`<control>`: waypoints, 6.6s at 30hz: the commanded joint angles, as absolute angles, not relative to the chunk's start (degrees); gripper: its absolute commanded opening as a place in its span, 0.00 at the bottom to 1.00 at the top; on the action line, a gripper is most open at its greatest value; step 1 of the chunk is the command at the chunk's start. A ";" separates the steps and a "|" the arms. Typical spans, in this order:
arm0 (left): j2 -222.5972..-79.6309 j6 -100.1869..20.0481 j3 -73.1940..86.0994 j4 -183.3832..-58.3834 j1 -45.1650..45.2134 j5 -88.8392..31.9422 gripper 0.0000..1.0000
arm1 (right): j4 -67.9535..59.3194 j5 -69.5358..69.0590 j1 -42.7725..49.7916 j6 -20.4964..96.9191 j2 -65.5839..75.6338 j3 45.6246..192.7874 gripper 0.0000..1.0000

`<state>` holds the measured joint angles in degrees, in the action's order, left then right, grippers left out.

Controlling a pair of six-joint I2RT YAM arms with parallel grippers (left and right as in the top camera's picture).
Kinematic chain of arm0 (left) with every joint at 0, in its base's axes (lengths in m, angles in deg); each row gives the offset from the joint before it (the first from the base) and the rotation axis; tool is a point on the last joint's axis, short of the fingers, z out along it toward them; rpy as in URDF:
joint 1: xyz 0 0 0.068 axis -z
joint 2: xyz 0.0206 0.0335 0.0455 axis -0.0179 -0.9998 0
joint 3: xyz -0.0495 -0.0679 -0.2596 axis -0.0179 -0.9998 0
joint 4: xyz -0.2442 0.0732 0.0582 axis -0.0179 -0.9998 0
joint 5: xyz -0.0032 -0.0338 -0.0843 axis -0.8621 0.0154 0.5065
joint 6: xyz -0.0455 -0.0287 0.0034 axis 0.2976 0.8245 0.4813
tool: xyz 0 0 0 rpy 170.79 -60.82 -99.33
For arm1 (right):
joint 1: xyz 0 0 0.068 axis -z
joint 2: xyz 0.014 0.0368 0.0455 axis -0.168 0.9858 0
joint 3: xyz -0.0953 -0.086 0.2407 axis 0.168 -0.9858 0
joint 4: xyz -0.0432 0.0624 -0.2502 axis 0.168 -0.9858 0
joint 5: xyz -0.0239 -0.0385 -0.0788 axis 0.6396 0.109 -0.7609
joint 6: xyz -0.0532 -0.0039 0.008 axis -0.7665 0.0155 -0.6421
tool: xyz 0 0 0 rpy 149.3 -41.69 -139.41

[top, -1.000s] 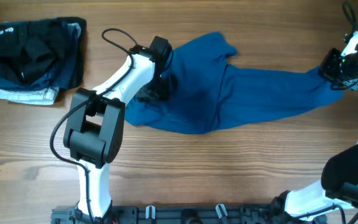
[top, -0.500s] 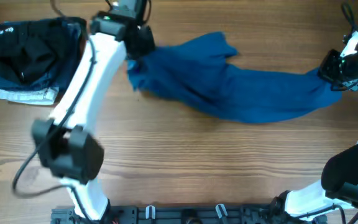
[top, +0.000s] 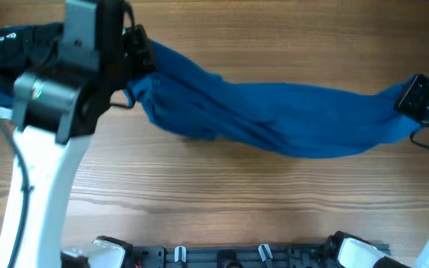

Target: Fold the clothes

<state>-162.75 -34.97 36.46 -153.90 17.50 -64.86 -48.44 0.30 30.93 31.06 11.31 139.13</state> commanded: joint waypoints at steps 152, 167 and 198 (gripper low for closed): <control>-161.35 -31.71 15.46 -141.81 22.96 -76.45 0.04 | -25.46 -1.82 19.87 40.55 38.21 125.93 0.04; -167.45 -30.77 15.46 -141.61 23.03 -73.47 0.04 | -17.77 0.30 20.63 35.06 45.80 135.50 1.00; -164.24 -32.43 15.59 -140.11 23.01 -77.43 0.04 | -32.30 -4.80 25.03 37.97 10.54 132.03 0.04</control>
